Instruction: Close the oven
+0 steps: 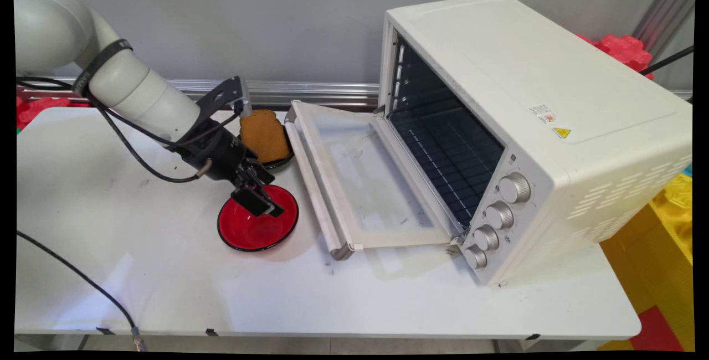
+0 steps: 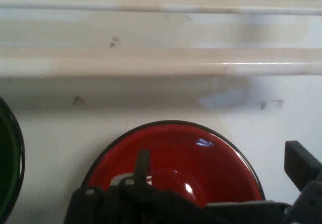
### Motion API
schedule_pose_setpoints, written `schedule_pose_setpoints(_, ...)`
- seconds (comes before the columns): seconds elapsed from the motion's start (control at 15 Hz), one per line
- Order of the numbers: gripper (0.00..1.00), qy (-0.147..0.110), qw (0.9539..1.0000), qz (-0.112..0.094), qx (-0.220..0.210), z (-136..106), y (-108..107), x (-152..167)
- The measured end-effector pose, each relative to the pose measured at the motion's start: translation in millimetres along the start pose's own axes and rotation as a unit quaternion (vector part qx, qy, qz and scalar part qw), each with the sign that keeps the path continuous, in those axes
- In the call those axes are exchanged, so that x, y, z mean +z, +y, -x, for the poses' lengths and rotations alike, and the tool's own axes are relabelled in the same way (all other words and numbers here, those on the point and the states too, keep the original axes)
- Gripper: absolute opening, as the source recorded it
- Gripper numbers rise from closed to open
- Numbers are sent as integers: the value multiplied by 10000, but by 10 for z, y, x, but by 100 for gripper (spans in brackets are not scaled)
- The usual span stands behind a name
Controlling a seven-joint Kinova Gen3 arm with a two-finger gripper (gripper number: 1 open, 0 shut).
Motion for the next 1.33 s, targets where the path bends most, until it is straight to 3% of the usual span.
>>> schedule_pose_setpoints(0.67,100,89,9994,-97,312,16,9,80)
schedule_pose_setpoints(0.73,0,95,9993,-98,335,18,9,82)
schedule_pose_setpoints(1.33,0,148,9982,-188,545,14,-29,163)
